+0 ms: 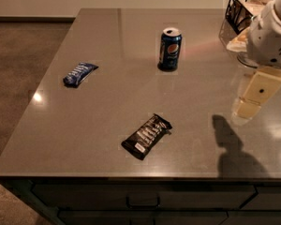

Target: Pick rxbar chocolate

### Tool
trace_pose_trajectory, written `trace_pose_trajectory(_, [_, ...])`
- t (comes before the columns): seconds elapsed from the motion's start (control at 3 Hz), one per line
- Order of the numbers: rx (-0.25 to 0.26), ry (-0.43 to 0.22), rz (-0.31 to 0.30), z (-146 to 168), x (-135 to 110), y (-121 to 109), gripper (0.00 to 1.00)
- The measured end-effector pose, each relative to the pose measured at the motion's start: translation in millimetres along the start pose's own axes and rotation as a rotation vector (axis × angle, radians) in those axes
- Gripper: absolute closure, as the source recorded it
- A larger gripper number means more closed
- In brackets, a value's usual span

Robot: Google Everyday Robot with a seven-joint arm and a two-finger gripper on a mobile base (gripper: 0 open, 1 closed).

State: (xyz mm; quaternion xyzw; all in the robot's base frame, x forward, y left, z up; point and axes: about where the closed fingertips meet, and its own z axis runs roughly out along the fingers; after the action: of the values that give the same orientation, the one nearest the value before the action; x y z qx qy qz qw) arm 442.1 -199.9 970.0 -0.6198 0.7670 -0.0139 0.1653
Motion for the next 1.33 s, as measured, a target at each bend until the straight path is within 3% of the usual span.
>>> trace_pose_trajectory(0.67, [-0.141, -0.129, -0.128, 52, -43, 12, 0.0])
trace_pose_trajectory(1.33, [-0.186, -0.133, -0.279, 109, -81, 25, 0.0])
